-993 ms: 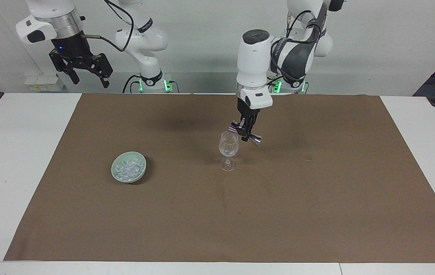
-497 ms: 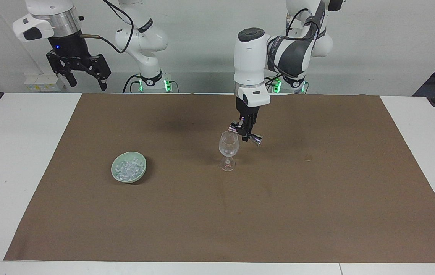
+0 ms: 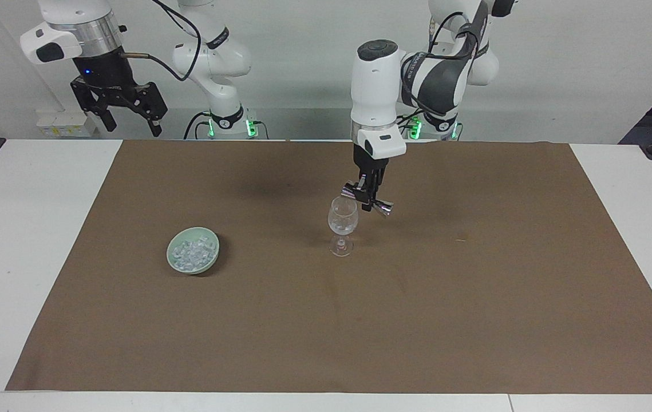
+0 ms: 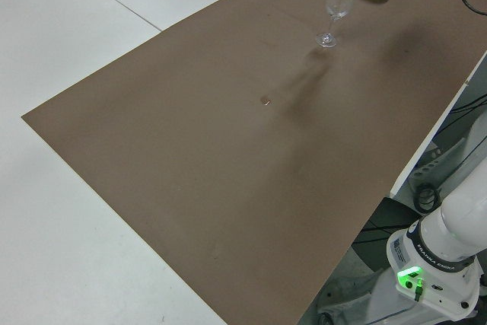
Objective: Pour wine and add ice with both arms
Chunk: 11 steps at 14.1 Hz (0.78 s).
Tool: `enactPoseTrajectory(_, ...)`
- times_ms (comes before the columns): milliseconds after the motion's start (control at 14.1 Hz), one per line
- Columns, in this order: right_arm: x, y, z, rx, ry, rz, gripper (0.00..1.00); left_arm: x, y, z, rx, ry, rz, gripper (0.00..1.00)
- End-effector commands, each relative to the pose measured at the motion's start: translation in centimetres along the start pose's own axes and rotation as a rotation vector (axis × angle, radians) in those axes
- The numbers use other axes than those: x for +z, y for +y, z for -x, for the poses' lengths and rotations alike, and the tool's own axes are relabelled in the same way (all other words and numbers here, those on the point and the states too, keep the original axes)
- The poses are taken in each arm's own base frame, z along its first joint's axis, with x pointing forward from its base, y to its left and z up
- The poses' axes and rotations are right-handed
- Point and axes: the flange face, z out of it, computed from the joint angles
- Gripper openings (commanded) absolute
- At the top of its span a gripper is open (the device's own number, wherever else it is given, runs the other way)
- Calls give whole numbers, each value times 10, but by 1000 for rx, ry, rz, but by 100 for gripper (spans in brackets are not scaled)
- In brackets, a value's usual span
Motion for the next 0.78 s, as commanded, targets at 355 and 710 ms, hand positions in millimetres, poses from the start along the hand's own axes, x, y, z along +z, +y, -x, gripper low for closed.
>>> enactPoseTrajectory(355, 10, 1, 3, -18, -5, -16, 100, -12, 8, -71, -243, -196, -24, 0)
enactPoseTrajectory(710, 59, -6, -6, -30, 17, -18, 100, -13, 3, -137, -365, -361, -20, 0)
